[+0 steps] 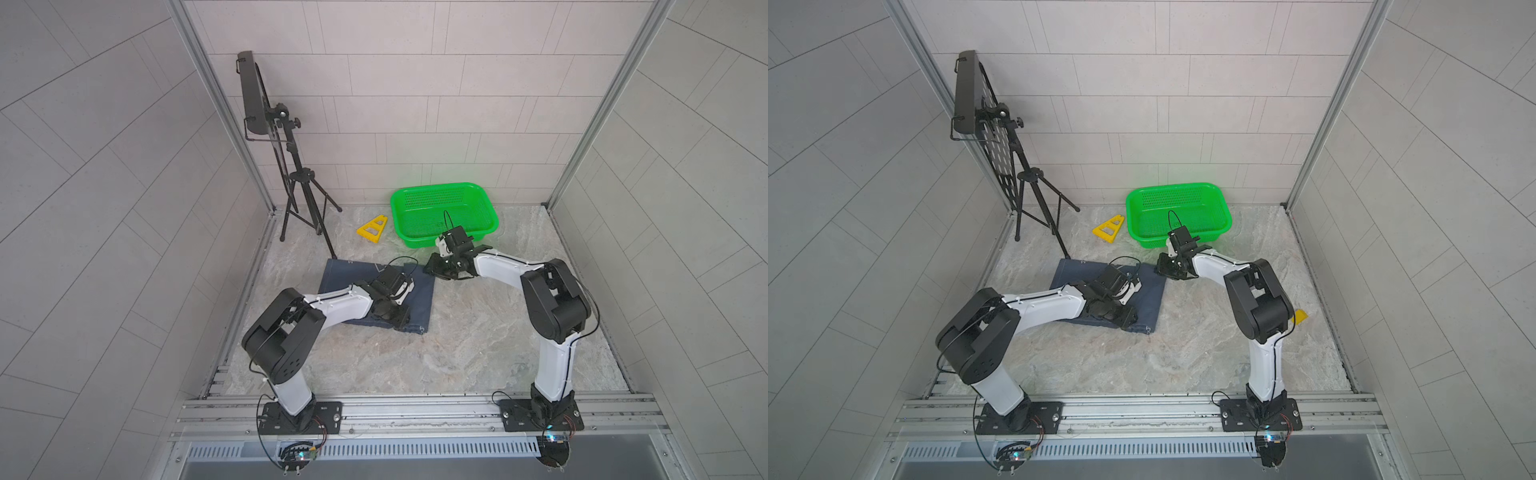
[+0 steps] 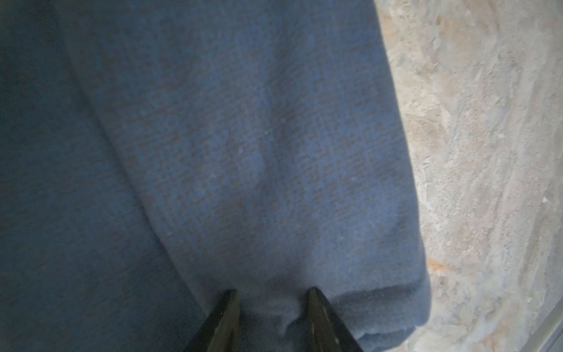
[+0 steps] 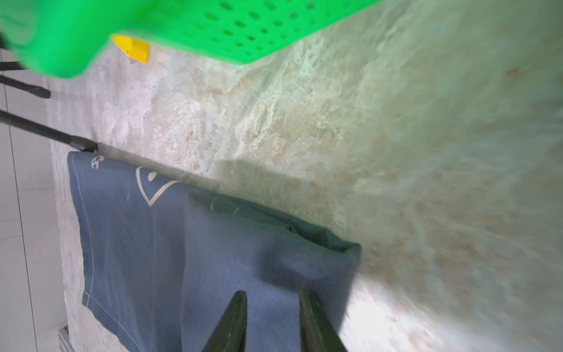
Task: Roll up the pillowcase
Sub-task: Roll the pillowcase at the center of the board.
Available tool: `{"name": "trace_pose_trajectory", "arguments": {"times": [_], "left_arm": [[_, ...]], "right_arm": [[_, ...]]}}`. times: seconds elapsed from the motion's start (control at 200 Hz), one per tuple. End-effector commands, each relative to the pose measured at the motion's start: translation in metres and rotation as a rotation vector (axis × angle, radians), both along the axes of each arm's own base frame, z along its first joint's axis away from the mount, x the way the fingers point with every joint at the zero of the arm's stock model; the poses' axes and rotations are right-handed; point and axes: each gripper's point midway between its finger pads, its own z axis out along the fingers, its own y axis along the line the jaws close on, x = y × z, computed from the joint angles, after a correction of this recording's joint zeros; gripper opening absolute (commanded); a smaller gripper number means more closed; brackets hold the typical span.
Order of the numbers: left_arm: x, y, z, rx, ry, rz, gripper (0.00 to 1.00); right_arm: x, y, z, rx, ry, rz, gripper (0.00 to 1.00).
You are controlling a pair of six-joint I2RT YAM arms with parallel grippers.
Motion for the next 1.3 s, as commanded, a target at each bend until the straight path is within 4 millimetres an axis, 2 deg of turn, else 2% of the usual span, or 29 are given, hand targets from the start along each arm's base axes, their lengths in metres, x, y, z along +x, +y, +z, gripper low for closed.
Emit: {"name": "trace_pose_trajectory", "arguments": {"times": [0.0,0.135,0.235,0.295,0.475,0.6,0.75,0.855,0.996,1.111,1.181,1.296], "left_arm": [[0.002,0.002,0.010,0.025,0.004,-0.016,0.45],[0.009,0.001,0.037,0.018,-0.029,-0.015,0.46],[0.022,-0.003,0.062,-0.013,-0.086,0.008,0.47],[0.032,-0.006,0.068,-0.014,-0.103,0.006,0.47],[0.060,-0.016,0.049,-0.004,-0.098,-0.010,0.46],[0.081,-0.016,0.043,-0.008,-0.116,0.011,0.45],[0.088,-0.017,0.025,0.018,-0.091,-0.010,0.45],[0.087,-0.015,0.016,0.027,-0.071,-0.013,0.45],[0.087,-0.014,0.016,0.026,-0.071,-0.003,0.47],[0.088,-0.014,0.028,0.010,-0.086,0.013,0.52],[0.089,-0.013,0.040,-0.002,-0.106,0.019,0.64],[0.082,-0.008,0.053,-0.006,-0.119,0.021,0.67]], "right_arm": [[-0.017,-0.007,0.025,0.020,-0.031,0.013,0.42],[-0.048,-0.010,0.023,0.165,-0.011,-0.070,0.51],[-0.066,-0.008,0.016,0.271,0.030,-0.135,0.53],[-0.074,-0.005,0.009,0.327,0.053,-0.163,0.53],[-0.080,0.010,-0.008,0.450,0.105,-0.186,0.54],[-0.079,0.014,-0.018,0.463,0.128,-0.177,0.56],[-0.075,0.020,-0.029,0.474,0.156,-0.159,0.55],[-0.074,0.023,-0.038,0.473,0.176,-0.138,0.50],[-0.071,0.021,-0.039,0.471,0.168,-0.130,0.40],[-0.066,0.018,-0.028,0.471,0.135,-0.122,0.24],[-0.067,0.012,-0.024,0.423,0.124,-0.111,0.16],[-0.071,-0.003,-0.019,0.328,0.133,-0.109,0.07]]}}
